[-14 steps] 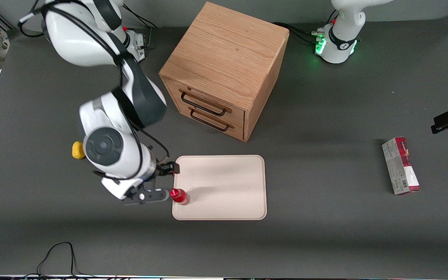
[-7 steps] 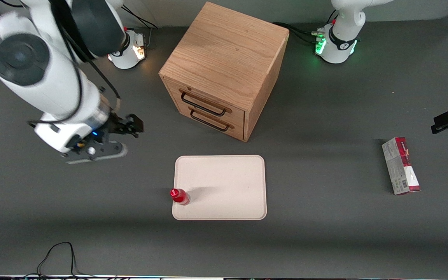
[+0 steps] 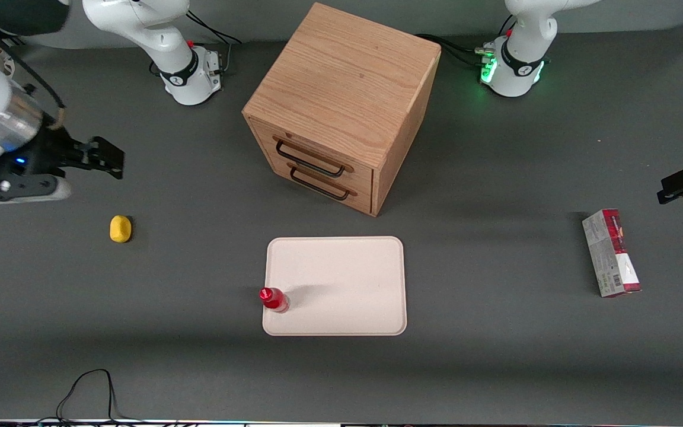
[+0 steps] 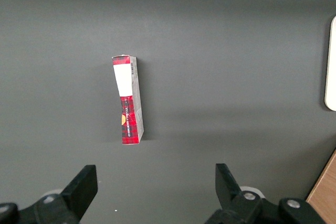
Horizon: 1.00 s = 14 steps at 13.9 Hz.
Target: Place coke bottle on tray
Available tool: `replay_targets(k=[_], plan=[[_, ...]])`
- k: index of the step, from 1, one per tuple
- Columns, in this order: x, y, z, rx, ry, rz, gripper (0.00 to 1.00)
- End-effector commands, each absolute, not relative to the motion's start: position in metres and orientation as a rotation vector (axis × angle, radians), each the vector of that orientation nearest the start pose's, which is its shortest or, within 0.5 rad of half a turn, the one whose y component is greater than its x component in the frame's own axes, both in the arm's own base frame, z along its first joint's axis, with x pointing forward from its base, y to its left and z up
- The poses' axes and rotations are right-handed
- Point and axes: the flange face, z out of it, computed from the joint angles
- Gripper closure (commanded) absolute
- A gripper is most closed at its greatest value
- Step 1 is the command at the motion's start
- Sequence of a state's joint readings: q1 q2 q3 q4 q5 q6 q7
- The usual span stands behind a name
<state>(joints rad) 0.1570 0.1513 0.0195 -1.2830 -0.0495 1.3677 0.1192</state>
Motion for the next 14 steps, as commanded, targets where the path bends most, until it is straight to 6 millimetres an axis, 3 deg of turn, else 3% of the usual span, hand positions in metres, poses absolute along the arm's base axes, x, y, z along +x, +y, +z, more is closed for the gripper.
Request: replay_targets(k=[1, 6, 10, 12, 14], plan=[[0.548, 0.05, 0.643, -3.131, -0.007, 0.045, 0.0], [0.555, 0.007, 0.628, -3.137, 0.022, -0.019, 0.0], [0.555, 0.003, 0.629, -3.151, -0.014, -0.007, 0.0], [0.554, -0.015, 0.632, -3.152, 0.034, -0.009, 0.0], [0.553, -0.017, 0.634, -3.154, 0.02, -0.012, 0.0]])
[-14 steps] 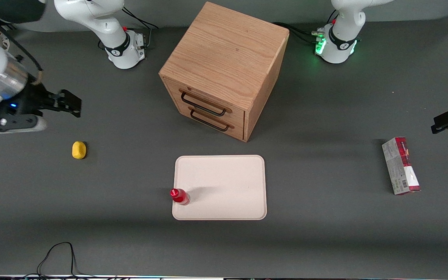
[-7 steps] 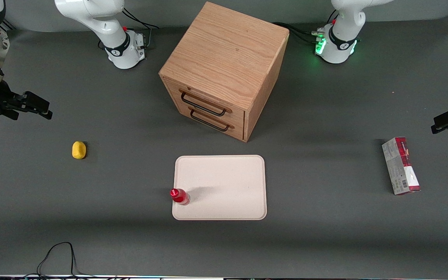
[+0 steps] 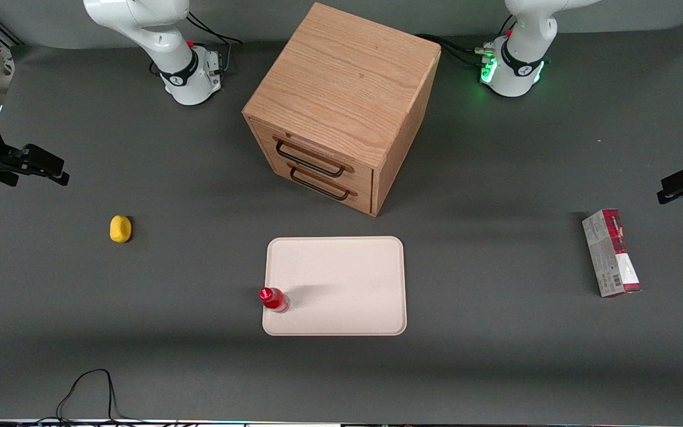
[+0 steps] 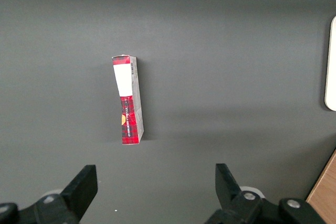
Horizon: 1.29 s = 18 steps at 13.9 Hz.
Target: Place coke bottle on tray
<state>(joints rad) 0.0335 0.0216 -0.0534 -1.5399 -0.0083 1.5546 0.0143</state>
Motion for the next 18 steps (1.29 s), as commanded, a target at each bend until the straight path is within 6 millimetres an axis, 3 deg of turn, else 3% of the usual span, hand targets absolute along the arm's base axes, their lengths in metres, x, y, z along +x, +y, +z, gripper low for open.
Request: replay_targets(k=[1, 18], plan=[[0.5516, -0.0185, 0.6351, -3.155, 0.029, -0.014, 0.0], [0.5466, -0.0188, 0.6346, -3.172, 0.032, 0.05, 0.0]])
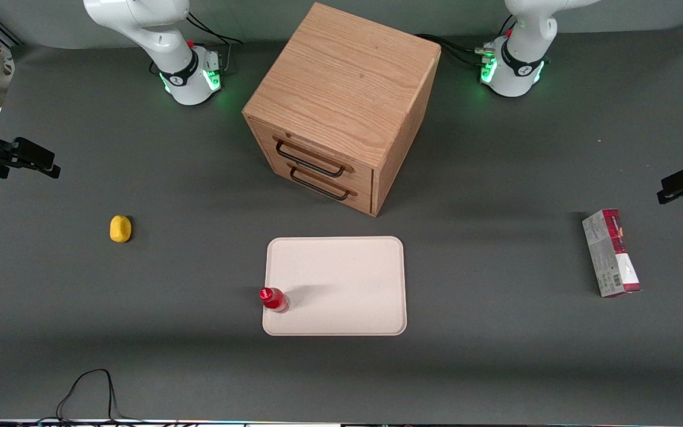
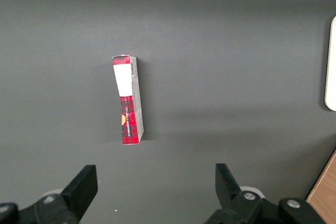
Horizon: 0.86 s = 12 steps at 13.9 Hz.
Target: Place coke bottle on tray
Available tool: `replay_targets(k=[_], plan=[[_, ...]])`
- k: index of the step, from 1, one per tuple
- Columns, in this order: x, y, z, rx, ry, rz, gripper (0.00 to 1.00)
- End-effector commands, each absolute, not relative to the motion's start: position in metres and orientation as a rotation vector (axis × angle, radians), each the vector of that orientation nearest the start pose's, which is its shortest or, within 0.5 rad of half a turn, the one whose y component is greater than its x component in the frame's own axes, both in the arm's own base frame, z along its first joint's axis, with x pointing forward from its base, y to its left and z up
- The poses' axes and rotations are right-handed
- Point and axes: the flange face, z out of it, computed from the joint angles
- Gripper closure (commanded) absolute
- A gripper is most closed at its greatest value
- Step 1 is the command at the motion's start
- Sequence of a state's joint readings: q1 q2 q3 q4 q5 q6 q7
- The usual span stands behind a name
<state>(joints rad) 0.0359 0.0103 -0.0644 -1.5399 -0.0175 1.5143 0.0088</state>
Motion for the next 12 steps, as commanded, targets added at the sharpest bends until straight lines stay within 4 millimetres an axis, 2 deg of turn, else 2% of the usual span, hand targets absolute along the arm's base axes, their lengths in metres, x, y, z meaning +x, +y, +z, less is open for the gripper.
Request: replay_targets(k=[1, 8, 12], plan=[[0.547, -0.02, 0.635, -3.18, 0.032, 0.05, 0.0], [0.546, -0.034, 0.635, -3.188, 0.065, 0.049, 0.0], [0.546, -0.03, 0.635, -3.19, 0.055, 0.051, 0.0]])
